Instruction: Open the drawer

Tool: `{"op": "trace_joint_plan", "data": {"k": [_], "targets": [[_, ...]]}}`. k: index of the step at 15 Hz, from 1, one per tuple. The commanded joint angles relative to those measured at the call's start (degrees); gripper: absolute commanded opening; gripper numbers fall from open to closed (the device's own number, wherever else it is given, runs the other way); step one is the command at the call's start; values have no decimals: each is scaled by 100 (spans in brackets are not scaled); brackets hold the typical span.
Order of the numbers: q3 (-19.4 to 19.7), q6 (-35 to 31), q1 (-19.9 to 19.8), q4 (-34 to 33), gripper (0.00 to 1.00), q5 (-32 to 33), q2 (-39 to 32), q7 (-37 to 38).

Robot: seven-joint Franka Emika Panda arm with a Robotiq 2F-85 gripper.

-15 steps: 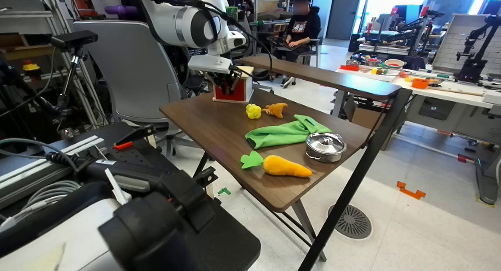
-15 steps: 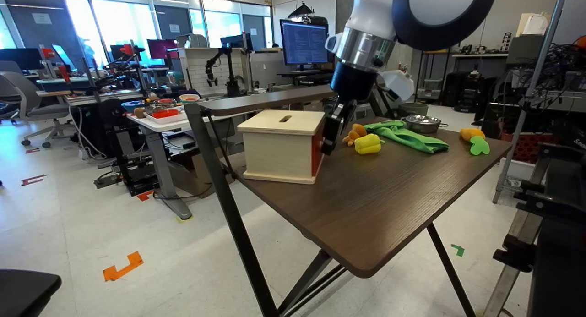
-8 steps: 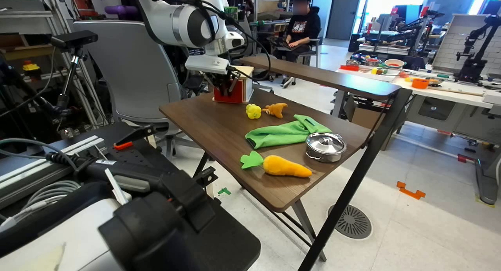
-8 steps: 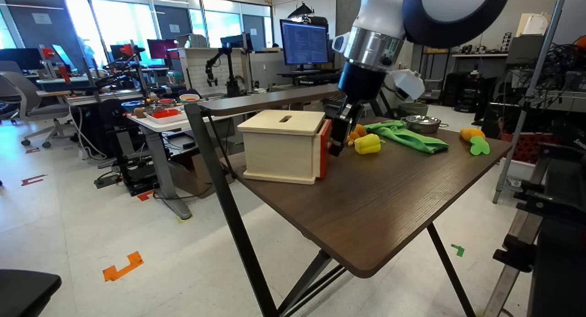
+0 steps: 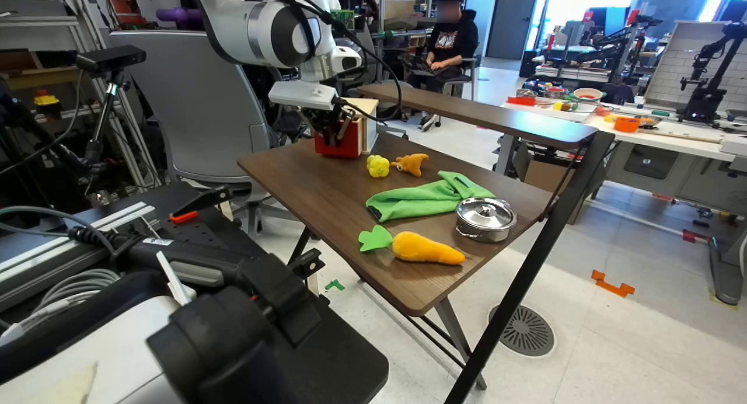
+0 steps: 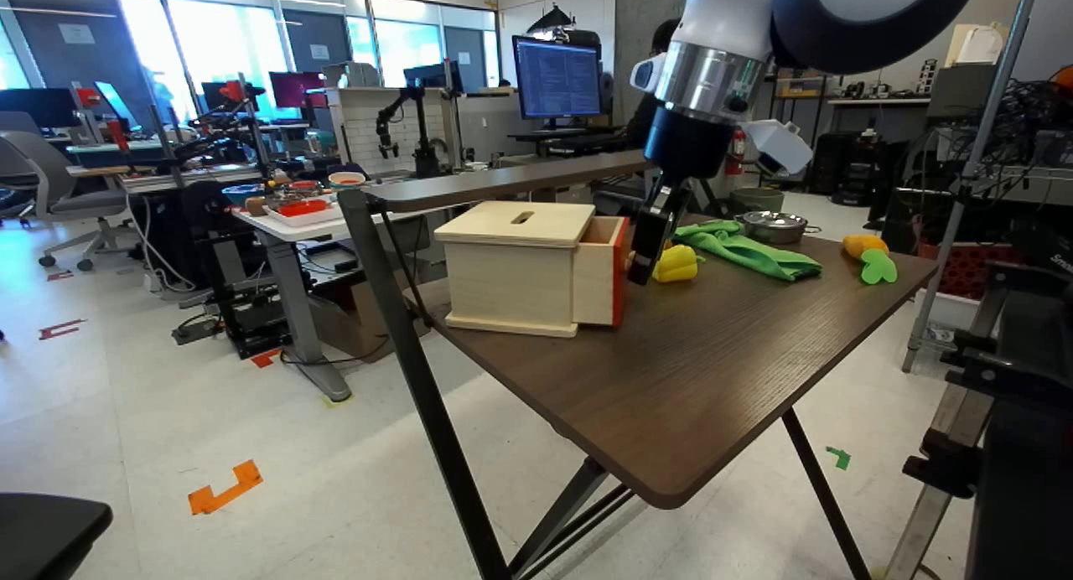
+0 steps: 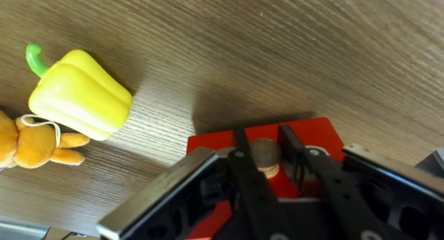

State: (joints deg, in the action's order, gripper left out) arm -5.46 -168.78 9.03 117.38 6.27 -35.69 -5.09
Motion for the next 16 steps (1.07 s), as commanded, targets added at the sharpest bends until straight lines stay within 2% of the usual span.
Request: {"op": "trace_joint_plan", "data": {"k": [1,10,11,12,16], "targets": [[-149,118,-113,400,7,-98,309,16],[-324,116,-362,515,7,-163,254,-79],[-328,112,-363,517,35,-176,260,-54],[-346,132,-381,527,54,-181,256,-68],[-442,218,-416,663,81,-272,249,-86]]}}
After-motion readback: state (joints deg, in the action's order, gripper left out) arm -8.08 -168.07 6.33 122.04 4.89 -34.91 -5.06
